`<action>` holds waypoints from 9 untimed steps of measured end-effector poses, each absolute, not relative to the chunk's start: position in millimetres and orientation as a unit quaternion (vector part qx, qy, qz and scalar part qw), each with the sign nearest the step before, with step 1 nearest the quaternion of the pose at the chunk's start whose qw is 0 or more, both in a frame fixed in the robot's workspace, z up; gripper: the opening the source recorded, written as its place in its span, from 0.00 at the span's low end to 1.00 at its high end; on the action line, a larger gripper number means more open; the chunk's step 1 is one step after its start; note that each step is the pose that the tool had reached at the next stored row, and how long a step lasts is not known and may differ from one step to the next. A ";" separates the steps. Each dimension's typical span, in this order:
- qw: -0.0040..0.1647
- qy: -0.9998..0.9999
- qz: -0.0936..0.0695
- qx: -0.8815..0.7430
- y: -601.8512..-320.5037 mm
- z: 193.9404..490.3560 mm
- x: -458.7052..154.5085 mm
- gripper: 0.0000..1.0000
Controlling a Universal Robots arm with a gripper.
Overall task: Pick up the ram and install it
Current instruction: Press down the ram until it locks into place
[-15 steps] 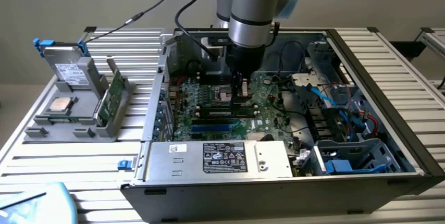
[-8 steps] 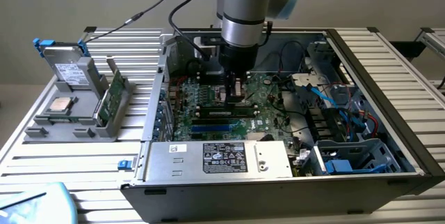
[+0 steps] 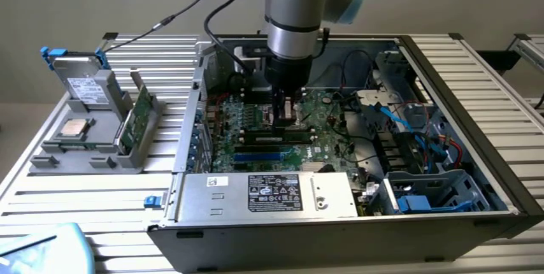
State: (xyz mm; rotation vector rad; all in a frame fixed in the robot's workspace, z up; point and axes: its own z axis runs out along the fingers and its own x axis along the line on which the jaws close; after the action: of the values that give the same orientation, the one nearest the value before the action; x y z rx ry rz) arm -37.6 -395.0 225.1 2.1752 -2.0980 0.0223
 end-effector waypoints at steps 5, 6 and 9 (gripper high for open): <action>0.059 -0.693 0.007 0.718 -394.9 223.4 -37.7 0.11; 0.059 -0.693 0.007 0.719 -394.7 224.3 -37.6 0.11; 0.059 -0.693 0.007 0.718 -394.7 230.0 -37.6 0.11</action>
State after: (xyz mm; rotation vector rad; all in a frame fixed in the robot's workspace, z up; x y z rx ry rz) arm -37.6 -394.7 230.0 2.1763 -2.0990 0.0218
